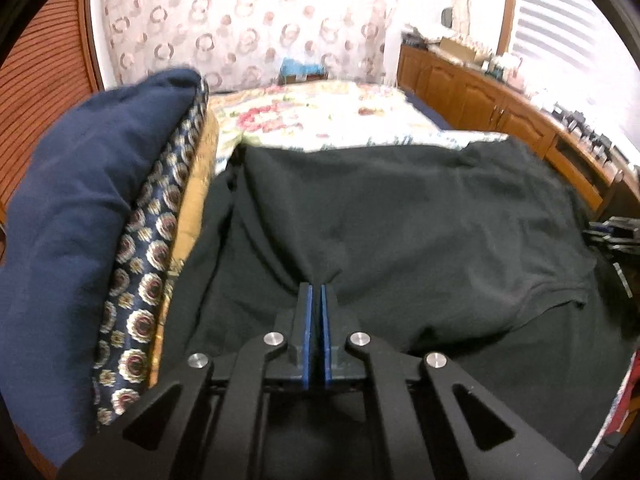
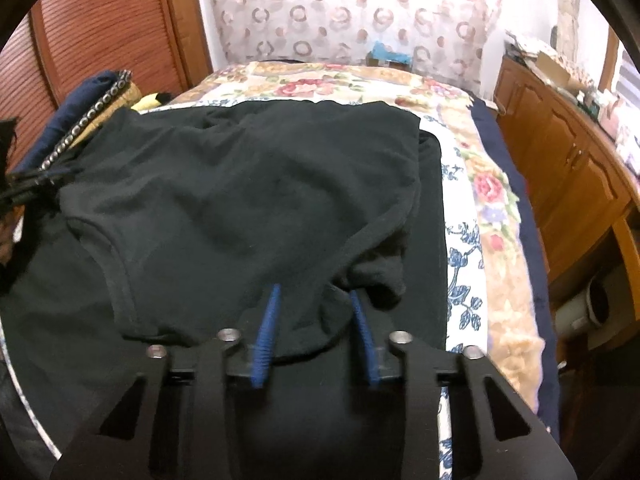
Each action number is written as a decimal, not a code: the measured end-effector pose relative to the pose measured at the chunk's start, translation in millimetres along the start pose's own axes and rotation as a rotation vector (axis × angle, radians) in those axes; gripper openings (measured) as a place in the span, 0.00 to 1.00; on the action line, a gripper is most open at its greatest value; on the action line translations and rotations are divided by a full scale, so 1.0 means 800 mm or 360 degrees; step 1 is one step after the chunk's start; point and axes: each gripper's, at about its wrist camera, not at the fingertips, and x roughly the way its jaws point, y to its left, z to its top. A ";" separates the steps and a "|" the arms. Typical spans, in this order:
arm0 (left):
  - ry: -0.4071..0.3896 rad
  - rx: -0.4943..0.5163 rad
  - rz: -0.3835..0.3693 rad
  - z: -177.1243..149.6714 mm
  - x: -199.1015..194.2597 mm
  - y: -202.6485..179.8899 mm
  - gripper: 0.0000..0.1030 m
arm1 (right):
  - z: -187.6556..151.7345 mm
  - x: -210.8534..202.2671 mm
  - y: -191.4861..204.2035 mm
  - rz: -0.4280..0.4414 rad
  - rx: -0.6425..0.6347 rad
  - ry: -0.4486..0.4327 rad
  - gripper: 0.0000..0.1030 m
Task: Fold small clothes
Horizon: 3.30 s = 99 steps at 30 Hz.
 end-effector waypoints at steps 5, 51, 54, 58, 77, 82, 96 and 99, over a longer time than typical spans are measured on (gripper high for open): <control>-0.0083 0.0003 -0.0056 0.008 -0.028 -0.003 0.00 | 0.005 -0.004 0.001 -0.0023 -0.0060 -0.0039 0.04; -0.0071 -0.0087 -0.0095 -0.161 -0.152 -0.022 0.13 | -0.129 -0.144 0.047 -0.0075 0.0041 -0.0214 0.07; -0.0097 -0.0112 -0.0096 -0.163 -0.159 -0.011 0.27 | -0.127 -0.156 0.049 -0.0101 0.0024 -0.0241 0.18; -0.0111 -0.0141 -0.0055 -0.162 -0.163 0.010 0.49 | -0.121 -0.171 0.050 -0.0141 0.0027 -0.0302 0.32; 0.0032 -0.0230 -0.0008 -0.184 -0.118 0.044 0.58 | -0.088 -0.096 0.121 0.0113 -0.0071 -0.0269 0.53; 0.0004 -0.0199 0.0026 -0.186 -0.118 0.040 0.58 | -0.087 -0.066 0.140 0.0153 -0.0087 -0.0217 0.55; -0.0011 -0.0615 -0.0387 -0.187 -0.122 0.079 0.58 | -0.094 -0.036 0.159 0.0120 -0.0166 -0.0212 0.61; 0.0000 -0.0596 -0.0384 -0.185 -0.119 0.069 0.58 | -0.093 -0.035 0.160 0.0121 -0.0165 -0.0214 0.61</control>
